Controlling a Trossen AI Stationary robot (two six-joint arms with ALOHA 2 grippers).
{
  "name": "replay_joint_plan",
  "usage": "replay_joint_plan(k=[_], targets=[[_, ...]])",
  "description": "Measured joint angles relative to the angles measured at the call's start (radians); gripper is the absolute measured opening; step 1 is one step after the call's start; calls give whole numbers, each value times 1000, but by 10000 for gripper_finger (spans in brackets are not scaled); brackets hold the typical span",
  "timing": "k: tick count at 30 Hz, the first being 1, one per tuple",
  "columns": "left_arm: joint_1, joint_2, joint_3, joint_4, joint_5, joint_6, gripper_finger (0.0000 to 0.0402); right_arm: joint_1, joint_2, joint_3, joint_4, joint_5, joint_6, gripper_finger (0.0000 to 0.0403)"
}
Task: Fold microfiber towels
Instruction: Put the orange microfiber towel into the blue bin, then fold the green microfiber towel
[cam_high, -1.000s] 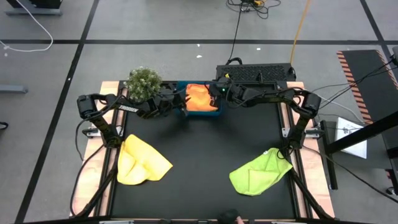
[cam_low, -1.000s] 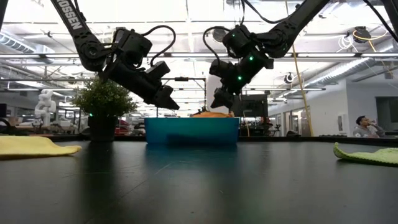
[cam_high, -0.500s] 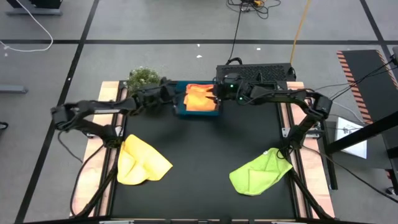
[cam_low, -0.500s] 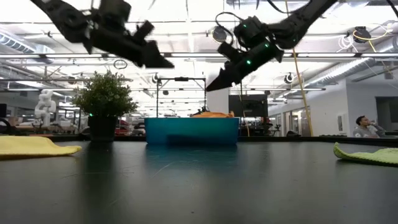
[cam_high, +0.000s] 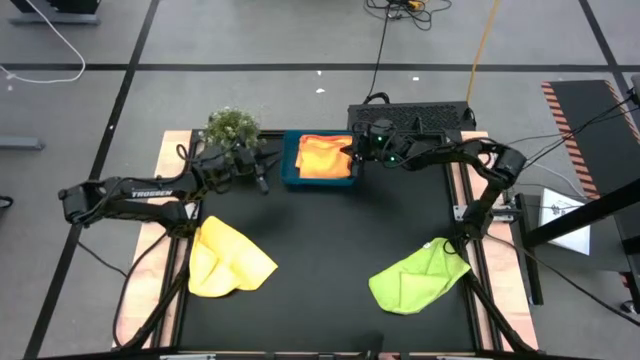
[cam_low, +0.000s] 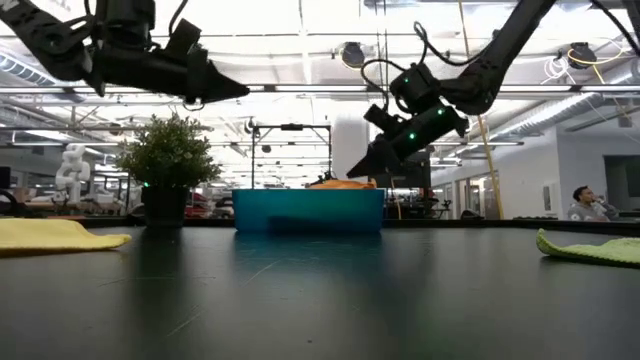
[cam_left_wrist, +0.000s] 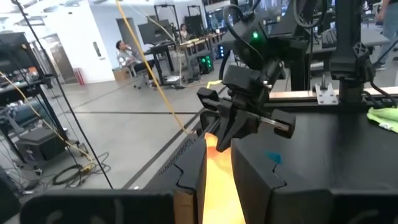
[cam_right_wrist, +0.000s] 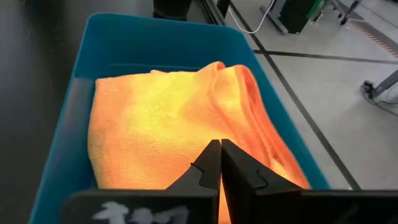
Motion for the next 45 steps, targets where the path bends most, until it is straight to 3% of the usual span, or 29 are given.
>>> replay_joint_plan(k=[4,9,14,22,26,29,34,38,42,45], targets=[[-1,0,-10,4,0,-3,76,-4,59,8,23,12,20,1],[-5,0,-10,6,0,-5,76,-6,102,33,22,173,59,0],[-6,0,-10,15,1,-26,76,-5,87,42,20,213,72,0],[-43,-61,-10,22,55,-48,76,52,-110,43,-62,83,159,0],[-54,-147,-10,0,173,-79,76,151,-252,21,-100,28,150,0],[-76,-231,-9,-105,180,-88,76,257,-353,-52,-68,35,157,0],[-121,-276,-9,-313,126,-102,76,460,-413,-296,285,201,200,0],[-187,-275,-9,-366,147,-158,76,580,-414,-426,484,349,210,0],[-300,-275,-9,-346,140,-186,76,703,-412,-444,482,486,228,0],[-416,-272,-9,-386,25,-185,76,813,-413,-405,438,569,232,0]])
